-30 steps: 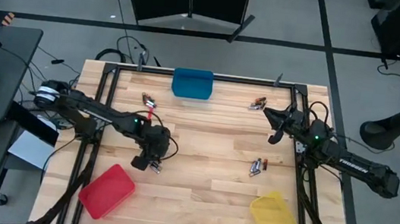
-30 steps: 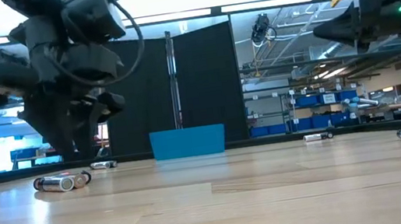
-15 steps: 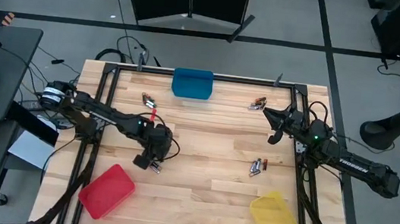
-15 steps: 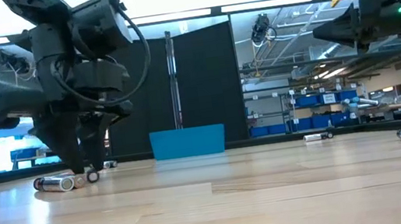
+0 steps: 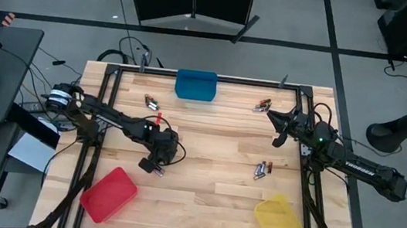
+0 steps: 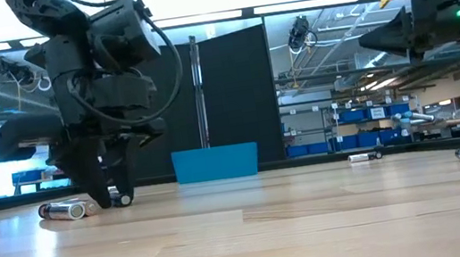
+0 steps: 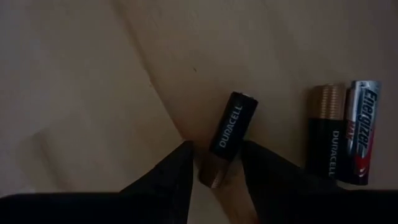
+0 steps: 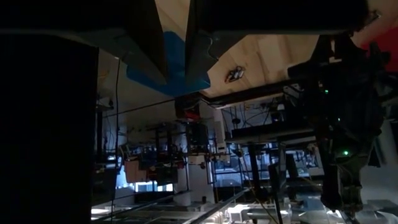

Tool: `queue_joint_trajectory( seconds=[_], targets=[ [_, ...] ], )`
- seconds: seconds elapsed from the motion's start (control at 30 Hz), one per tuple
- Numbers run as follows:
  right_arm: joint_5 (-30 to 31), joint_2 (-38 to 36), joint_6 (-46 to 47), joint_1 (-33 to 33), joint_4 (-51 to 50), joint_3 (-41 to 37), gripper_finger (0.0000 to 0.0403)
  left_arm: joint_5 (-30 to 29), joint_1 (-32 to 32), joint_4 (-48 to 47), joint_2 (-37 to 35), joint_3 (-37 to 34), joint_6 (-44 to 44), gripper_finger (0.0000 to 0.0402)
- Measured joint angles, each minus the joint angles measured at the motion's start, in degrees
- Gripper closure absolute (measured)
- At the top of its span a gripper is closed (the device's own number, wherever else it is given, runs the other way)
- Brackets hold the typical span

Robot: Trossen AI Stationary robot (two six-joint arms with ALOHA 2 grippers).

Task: Sort batteries
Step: Put the black-brown battery into the blue bin

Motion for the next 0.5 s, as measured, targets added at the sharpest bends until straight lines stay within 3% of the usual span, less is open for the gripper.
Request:
queue_joint_trajectory(
  seconds=[0.23,0.43,0.5],
  targets=[
    [0.0,0.39,0.0,0.0,-0.19,0.0,0.0335,0.05,-0.01,0.63,0.31,-0.07,-0.79,0.0266],
    [0.0,0.39,-0.48,0.0,-0.14,0.0,0.0335,0.51,0.11,0.8,0.35,-0.11,-3.34,0.0351],
    [0.0,0.39,-0.63,0.0,-0.14,0.0,0.0336,0.76,0.69,1.61,0.37,-0.11,-5.32,0.0357]
  ],
)
